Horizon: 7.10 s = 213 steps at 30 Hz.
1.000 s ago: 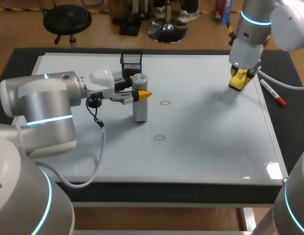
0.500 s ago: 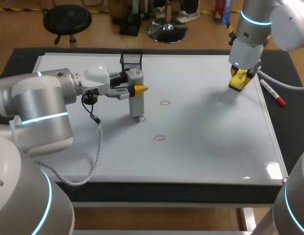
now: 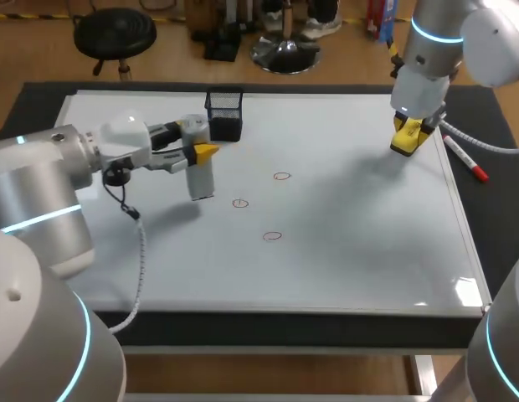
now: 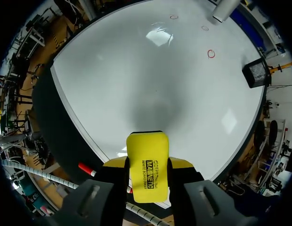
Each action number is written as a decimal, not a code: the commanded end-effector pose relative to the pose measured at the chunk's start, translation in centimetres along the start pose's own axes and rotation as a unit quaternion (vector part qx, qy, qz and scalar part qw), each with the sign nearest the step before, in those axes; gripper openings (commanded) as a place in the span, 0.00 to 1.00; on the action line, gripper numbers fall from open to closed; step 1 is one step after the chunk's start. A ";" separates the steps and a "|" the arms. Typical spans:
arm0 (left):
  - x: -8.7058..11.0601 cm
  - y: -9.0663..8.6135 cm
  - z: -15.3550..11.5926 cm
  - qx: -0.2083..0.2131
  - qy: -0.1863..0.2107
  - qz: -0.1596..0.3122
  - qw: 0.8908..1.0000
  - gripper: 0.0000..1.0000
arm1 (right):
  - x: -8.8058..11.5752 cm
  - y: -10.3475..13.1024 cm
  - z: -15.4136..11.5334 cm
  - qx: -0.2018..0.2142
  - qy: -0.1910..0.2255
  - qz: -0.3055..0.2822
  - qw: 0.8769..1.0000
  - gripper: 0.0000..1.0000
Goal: Pick up the inspection probe, press it on each red-marked spot on the whiteboard one by one, put down the probe, pick up the eraser, and wipe off all the red marks.
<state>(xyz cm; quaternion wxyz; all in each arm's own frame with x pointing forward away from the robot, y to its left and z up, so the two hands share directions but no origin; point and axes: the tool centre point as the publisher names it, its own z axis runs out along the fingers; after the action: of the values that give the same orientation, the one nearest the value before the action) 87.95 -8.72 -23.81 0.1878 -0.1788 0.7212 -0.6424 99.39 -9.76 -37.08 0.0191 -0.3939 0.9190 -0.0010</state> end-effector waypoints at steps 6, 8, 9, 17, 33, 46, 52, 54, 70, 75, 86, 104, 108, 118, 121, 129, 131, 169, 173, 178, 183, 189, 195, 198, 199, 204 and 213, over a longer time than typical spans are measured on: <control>-0.6 -0.5 -5.9 0.004 -0.051 0.009 0.999 0.00 | 0.0 0.0 -0.1 0.001 0.002 -0.001 1.000 0.00; -0.6 -0.6 -6.7 0.002 -0.055 0.012 0.998 0.00 | 0.0 0.0 -0.1 0.001 0.002 -0.001 1.000 0.00; -0.5 -0.7 -7.1 0.001 -0.056 0.012 0.998 0.00 | 0.0 0.0 -0.1 0.001 0.002 -0.001 1.000 0.00; -0.3 -0.1 -10.7 -0.009 -0.080 0.008 0.997 0.00 | 0.0 0.0 -0.1 0.001 0.002 -0.001 1.000 0.00; -0.1 0.5 -15.2 -0.017 -0.132 0.008 0.991 0.00 | 0.0 0.0 -0.1 0.001 0.002 -0.001 1.000 0.00; -0.4 0.7 -16.3 -0.011 -0.144 0.007 0.990 0.00 | 0.0 0.0 -0.1 0.001 0.002 -0.001 1.000 0.00; -0.4 0.7 -16.3 -0.011 -0.144 0.007 0.990 0.00 | 0.0 0.0 -0.1 0.001 0.002 -0.001 1.000 0.00; -0.4 0.7 -16.3 -0.011 -0.144 0.007 0.990 0.00 | 0.0 0.0 -0.1 0.001 0.002 -0.001 1.000 0.00; -0.4 0.7 -16.3 -0.011 -0.144 0.007 0.990 0.00 | -3.0 7.2 -1.4 0.034 0.021 -0.088 0.995 0.00; -0.4 0.7 -16.3 -0.011 -0.144 0.007 0.990 0.00 | -4.5 10.9 -1.5 0.023 0.007 -0.128 0.992 0.00; -0.4 0.7 -16.3 -0.011 -0.144 0.007 0.990 0.00 | -9.3 20.3 -0.8 0.004 -0.001 -0.233 0.972 0.00; -0.4 0.7 -16.3 -0.011 -0.144 0.007 0.990 0.00 | -15.8 31.1 0.5 -0.010 -0.006 -0.352 0.936 0.00; -0.4 0.7 -16.3 -0.011 -0.144 0.007 0.990 0.00 | -16.7 32.5 1.2 -0.013 -0.004 -0.371 0.929 0.00; -0.4 0.7 -16.3 -0.011 -0.144 0.007 0.990 0.00 | -18.2 34.6 2.1 -0.016 -0.018 -0.388 0.921 0.00; -0.4 0.7 -16.3 -0.011 -0.144 0.007 0.990 0.00 | -18.4 34.9 2.7 -0.020 -0.020 -0.390 0.920 0.00; -0.4 0.7 -16.3 -0.011 -0.144 0.007 0.990 0.00 | -18.5 35.0 3.3 -0.026 -0.024 -0.391 0.920 0.00; -0.4 0.7 -16.3 -0.011 -0.144 0.007 0.990 0.00 | -18.5 35.1 3.4 -0.028 -0.025 -0.392 0.919 0.00; -0.4 0.7 -16.3 -0.011 -0.144 0.007 0.990 0.00 | -15.1 32.3 5.4 -0.038 -0.001 -0.349 0.937 0.00; -0.4 0.7 -16.3 -0.011 -0.144 0.007 0.990 0.00 | -14.7 31.9 5.4 -0.038 0.001 -0.342 0.939 0.00; -0.4 0.7 -16.3 -0.011 -0.144 0.007 0.990 0.00 | -14.4 31.7 5.4 -0.038 0.002 -0.340 0.940 0.00; -0.4 0.7 -16.3 -0.011 -0.144 0.007 0.990 0.00 | -14.9 31.8 4.4 -0.028 -0.004 -0.340 0.940 0.00; -0.4 0.7 -16.3 -0.011 -0.144 0.007 0.990 0.00 | -17.0 33.2 2.4 -0.015 -0.025 -0.366 0.930 0.00; -0.4 0.7 -16.3 -0.011 -0.144 0.007 0.990 0.00 | -19.4 35.3 2.7 -0.016 -0.029 -0.398 0.917 0.00; -0.4 0.7 -16.3 -0.011 -0.144 0.007 0.990 0.00 | -20.0 36.3 3.5 -0.018 -0.025 -0.411 0.911 0.00; -0.4 0.7 -16.3 -0.011 -0.144 0.007 0.990 0.00 | -20.1 36.5 3.8 -0.020 -0.025 -0.413 0.910 0.00; -0.4 0.7 -16.3 -0.011 -0.144 0.007 0.990 0.00 | -20.2 36.9 4.6 -0.029 -0.021 -0.418 0.908 0.00; -0.4 0.7 -16.3 -0.011 -0.144 0.007 0.990 0.00 | -19.4 35.6 5.4 -0.037 -0.012 -0.404 0.914 0.00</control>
<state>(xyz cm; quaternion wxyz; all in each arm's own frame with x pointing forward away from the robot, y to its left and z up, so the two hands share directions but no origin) 79.97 5.86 -22.79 0.2873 -0.2646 0.6968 -0.6016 86.83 29.58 -42.10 0.0138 -0.7337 0.6786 0.0307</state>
